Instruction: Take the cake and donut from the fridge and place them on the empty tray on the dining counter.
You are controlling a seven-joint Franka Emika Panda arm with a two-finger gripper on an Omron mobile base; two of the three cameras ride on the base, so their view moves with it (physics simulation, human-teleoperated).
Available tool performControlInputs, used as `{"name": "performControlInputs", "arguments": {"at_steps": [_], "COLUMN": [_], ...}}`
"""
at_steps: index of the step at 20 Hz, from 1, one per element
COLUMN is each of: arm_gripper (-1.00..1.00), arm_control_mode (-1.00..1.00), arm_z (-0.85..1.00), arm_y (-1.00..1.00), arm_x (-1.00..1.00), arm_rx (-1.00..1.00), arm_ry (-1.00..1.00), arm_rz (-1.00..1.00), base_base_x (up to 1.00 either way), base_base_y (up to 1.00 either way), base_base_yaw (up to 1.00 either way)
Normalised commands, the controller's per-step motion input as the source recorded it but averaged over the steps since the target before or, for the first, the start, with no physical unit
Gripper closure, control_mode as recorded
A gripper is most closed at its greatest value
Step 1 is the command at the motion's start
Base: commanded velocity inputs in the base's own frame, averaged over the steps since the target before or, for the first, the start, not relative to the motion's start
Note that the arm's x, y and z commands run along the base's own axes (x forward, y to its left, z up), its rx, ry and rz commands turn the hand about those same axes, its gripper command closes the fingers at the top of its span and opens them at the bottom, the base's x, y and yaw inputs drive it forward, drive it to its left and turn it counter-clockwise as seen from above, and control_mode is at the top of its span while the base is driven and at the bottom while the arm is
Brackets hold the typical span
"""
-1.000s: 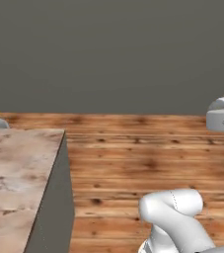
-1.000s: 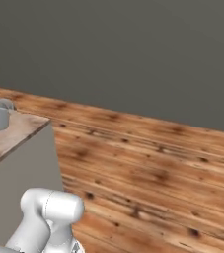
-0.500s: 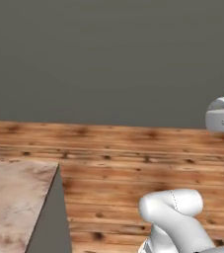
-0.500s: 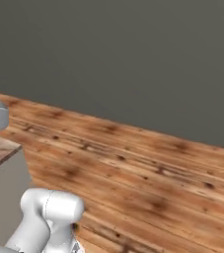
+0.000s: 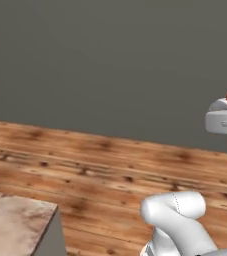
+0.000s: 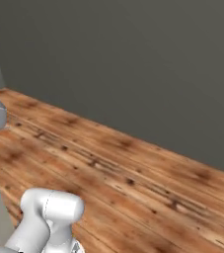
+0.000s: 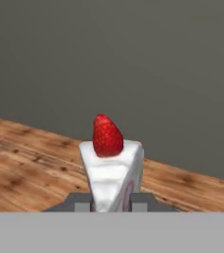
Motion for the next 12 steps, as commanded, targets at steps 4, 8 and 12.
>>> {"name": "performControlInputs", "arguments": {"at_steps": [4,8,12], "arm_gripper": [1.00,1.00,1.00], "arm_control_mode": [1.00,1.00,1.00], "arm_z": [0.00,0.00,0.00], "arm_y": [0.00,0.00,0.00], "arm_x": [0.00,0.00,0.00], "arm_rx": [0.00,0.00,0.00], "arm_ry": [0.00,0.00,0.00], "arm_rz": [0.00,0.00,0.00], "base_base_x": [1.00,1.00,0.99], "base_base_y": [-0.03,-0.09,-0.14], "base_base_yaw": [0.49,0.63,0.75]}}
